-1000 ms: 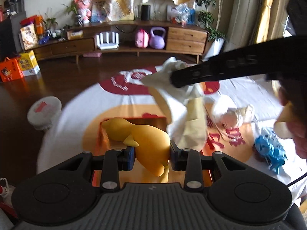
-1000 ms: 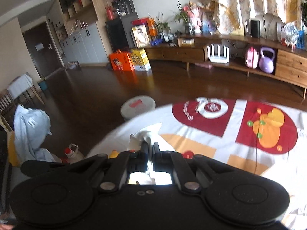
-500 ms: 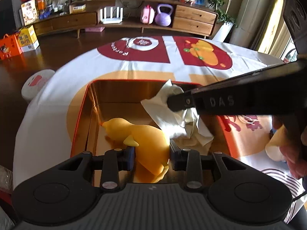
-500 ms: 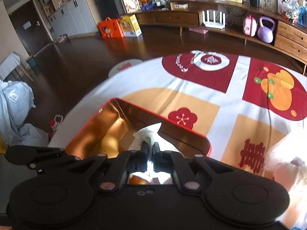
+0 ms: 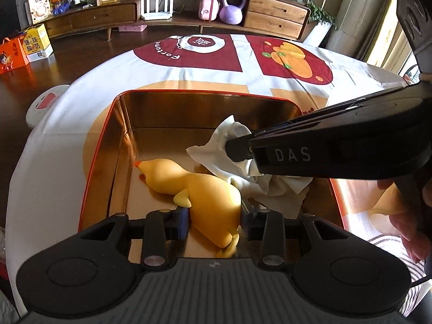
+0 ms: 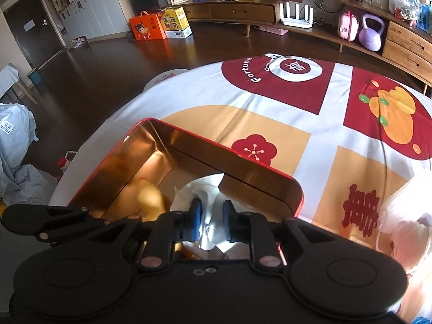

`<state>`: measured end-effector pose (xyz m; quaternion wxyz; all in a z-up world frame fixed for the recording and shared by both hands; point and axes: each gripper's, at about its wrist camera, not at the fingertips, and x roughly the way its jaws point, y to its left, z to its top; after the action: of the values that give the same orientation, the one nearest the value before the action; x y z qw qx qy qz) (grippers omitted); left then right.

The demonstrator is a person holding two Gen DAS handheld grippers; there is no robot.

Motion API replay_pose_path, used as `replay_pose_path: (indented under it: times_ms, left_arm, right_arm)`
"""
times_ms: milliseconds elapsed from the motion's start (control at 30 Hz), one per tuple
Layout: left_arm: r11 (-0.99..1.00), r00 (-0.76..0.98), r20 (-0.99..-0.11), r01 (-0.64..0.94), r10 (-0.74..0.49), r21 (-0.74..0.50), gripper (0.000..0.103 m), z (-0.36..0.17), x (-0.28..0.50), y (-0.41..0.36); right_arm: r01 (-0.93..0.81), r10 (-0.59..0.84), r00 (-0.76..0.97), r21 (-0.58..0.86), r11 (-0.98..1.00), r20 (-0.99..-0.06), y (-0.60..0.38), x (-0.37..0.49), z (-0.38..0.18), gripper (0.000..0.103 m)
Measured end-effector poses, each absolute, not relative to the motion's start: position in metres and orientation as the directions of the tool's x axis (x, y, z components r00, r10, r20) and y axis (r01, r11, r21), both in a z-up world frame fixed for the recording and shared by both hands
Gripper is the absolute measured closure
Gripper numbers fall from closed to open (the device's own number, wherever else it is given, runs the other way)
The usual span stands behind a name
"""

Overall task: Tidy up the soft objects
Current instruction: 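Lower and release the duck into the tin with the left tool while the right tool releases the cloth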

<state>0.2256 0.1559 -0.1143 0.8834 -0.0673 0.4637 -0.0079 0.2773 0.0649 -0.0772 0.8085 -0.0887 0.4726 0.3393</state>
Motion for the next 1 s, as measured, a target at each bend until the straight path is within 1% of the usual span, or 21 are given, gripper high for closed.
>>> replay_pose_path:
  times_ms: [100, 167, 233, 333, 567, 733, 867, 1000]
  left_arm:
    - [0.990, 0.567, -0.820, -0.052, -0.080, -0.133, 0.060, -0.114, 0.225, 0.156]
    - [0.989, 0.566, -0.821, -0.059, -0.076, -0.133, 0.054, -0.114, 0.223, 0.155]
    - [0.988, 0.565, -0.821, -0.063, -0.080, -0.140, 0.045, -0.114, 0.223, 0.155]
    - [0.986, 0.578, -0.812, -0.070, -0.081, -0.148, 0.037, -0.110, 0.219, 0.155]
    - [0.983, 0.600, -0.797, -0.092, -0.074, -0.160, 0.036, -0.100, 0.211, 0.156]
    - [0.983, 0.617, -0.784, -0.093, -0.066, -0.155, 0.036, -0.090, 0.201, 0.153]
    - [0.985, 0.632, -0.773, -0.091, -0.056, -0.145, 0.035, -0.081, 0.192, 0.149]
    - [0.987, 0.650, -0.759, -0.089, -0.047, -0.137, 0.034, -0.070, 0.184, 0.144]
  right_arm:
    - [-0.625, 0.460, 0.321, 0.181, 0.760, -0.828, 0.062, 0.277, -0.077, 0.083]
    - [-0.623, 0.462, 0.324, 0.182, 0.761, -0.825, 0.061, 0.277, -0.076, 0.079]
    - [-0.621, 0.465, 0.325, 0.184, 0.761, -0.823, 0.060, 0.275, -0.074, 0.076]
    - [-0.621, 0.466, 0.329, 0.184, 0.762, -0.822, 0.057, 0.271, -0.070, 0.072]
    - [-0.620, 0.491, 0.336, 0.204, 0.758, -0.804, 0.048, 0.261, -0.055, 0.067]
    - [-0.629, 0.516, 0.348, 0.213, 0.747, -0.783, 0.039, 0.250, -0.039, 0.058]
    - [-0.630, 0.532, 0.364, 0.218, 0.745, -0.765, 0.029, 0.241, -0.026, 0.054]
    - [-0.625, 0.546, 0.381, 0.227, 0.747, -0.746, 0.015, 0.233, -0.015, 0.046]
